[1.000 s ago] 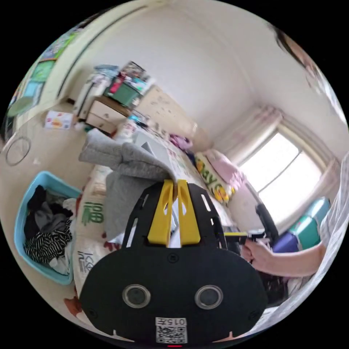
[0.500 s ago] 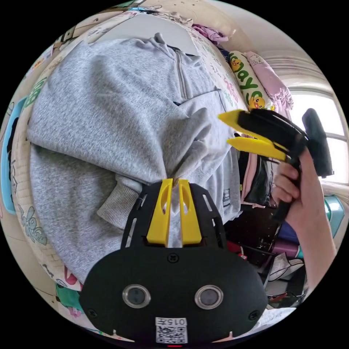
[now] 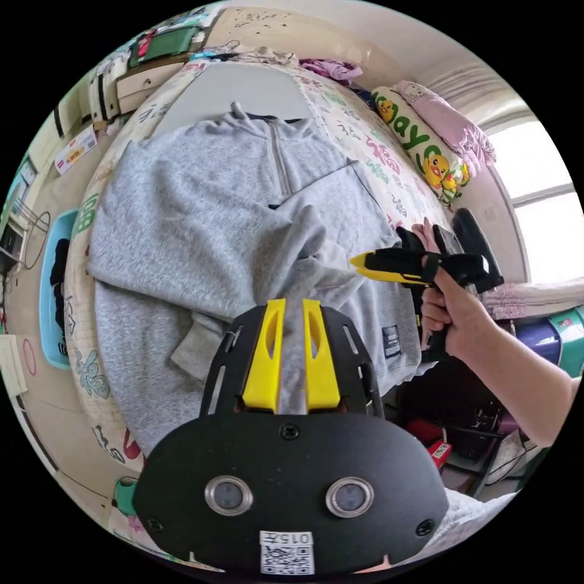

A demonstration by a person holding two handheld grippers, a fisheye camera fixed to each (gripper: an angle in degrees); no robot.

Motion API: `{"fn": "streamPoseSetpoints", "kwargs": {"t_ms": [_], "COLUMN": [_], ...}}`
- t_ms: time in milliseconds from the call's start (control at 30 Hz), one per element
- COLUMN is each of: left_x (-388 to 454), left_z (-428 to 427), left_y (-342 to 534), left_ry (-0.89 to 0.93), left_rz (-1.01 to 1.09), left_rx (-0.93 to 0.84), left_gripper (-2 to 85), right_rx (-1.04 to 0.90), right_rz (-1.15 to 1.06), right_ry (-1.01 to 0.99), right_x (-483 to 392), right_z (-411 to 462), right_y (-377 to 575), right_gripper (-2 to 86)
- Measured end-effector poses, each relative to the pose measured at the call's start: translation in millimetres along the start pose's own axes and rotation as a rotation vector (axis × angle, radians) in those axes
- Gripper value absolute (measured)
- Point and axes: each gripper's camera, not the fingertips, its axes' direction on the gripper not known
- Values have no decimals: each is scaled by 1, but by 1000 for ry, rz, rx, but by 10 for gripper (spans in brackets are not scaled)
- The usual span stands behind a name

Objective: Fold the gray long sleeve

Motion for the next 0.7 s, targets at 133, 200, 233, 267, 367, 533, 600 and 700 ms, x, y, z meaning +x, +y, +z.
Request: {"fn": "streamPoseSetpoints", "kwargs": {"t_ms": [133, 200, 233, 267, 367, 533, 600, 700], "left_x": [11, -1, -4, -6, -3, -32, -75, -165], "left_z": [17, 29, 30, 25, -12, -42, -48, -72], "left_y": [-21, -32, -33, -34, -29, -15, -6, 12], "left_ry": [-87, -33, -14, 19, 107, 161, 134, 173], "left_rz": [1, -49, -57, -51, -9, -61, -150, -388], "left_rx": [-55, -106, -122, -118, -19, -51, -91, -45], "left_gripper": [83, 83, 83, 81, 73, 84, 84, 84], "right_rx": [-106, -121, -102, -63, 29, 127, 95, 38], "right_rz": [0, -35, -42, -57, -86, 15, 46, 10], "right_ry": [-106, -152, -150, -138, -108, 33, -18, 29], "right_x": [-1, -6, -7, -9, -5, 30, 44, 33], "right_z": [6, -9, -18, -40, -103, -182, -191, -187], "right_y": [-11, -8, -6, 1, 32, 77, 83, 82], "right_gripper": [49, 22, 19, 14, 8, 5, 5, 4]}}
